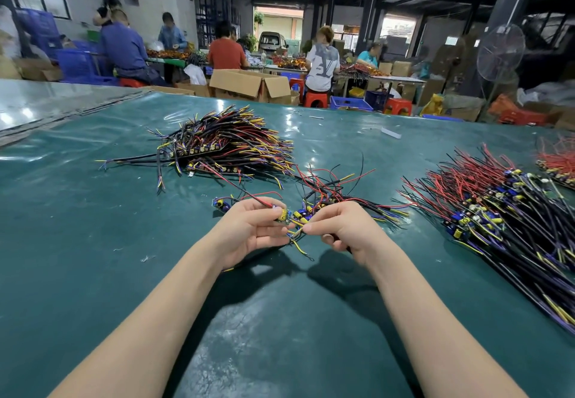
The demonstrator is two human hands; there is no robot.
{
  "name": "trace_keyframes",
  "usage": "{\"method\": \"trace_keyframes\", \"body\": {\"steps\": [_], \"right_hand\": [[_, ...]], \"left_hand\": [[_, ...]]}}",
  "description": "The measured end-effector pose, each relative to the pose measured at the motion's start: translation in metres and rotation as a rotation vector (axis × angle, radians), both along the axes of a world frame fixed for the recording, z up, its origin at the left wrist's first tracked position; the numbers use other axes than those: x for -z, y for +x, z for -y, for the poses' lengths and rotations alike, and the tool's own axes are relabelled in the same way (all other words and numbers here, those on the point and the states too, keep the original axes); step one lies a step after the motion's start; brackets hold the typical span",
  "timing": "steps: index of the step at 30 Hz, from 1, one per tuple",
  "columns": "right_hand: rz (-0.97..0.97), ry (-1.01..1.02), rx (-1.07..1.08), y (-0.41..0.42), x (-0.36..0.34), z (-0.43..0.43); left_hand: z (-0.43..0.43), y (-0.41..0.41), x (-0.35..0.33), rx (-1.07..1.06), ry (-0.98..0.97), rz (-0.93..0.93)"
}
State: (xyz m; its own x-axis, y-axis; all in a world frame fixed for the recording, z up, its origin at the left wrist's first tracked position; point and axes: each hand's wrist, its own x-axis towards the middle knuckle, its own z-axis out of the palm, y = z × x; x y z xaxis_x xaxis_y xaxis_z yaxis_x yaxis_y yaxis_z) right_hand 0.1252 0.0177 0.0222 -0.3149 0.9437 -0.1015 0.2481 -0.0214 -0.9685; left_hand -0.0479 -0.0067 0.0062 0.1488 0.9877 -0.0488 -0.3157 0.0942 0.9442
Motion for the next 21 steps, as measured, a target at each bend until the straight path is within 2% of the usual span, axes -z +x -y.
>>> {"method": "trace_keyframes", "body": {"steps": [5, 10, 13, 21], "right_hand": [[0.064, 0.034, -0.010, -0.004, 0.001, 0.000], [0.060, 0.027, -0.101, -0.006, 0.005, 0.001], [0.014, 0.045, -0.122, -0.009, 0.005, 0.001], [0.076, 0.112, -0.055, -0.018, 0.006, 0.006]], "left_hand": [[0.000, 0.008, 0.002, 0.011, 0.026, -0.044], [-0.005, 0.013, 0.009, -0.188, 0.094, -0.159], [-0.006, 0.012, 0.011, -0.222, 0.120, -0.200], [-0.005, 0.011, 0.009, -0.246, 0.147, -0.218]]}}
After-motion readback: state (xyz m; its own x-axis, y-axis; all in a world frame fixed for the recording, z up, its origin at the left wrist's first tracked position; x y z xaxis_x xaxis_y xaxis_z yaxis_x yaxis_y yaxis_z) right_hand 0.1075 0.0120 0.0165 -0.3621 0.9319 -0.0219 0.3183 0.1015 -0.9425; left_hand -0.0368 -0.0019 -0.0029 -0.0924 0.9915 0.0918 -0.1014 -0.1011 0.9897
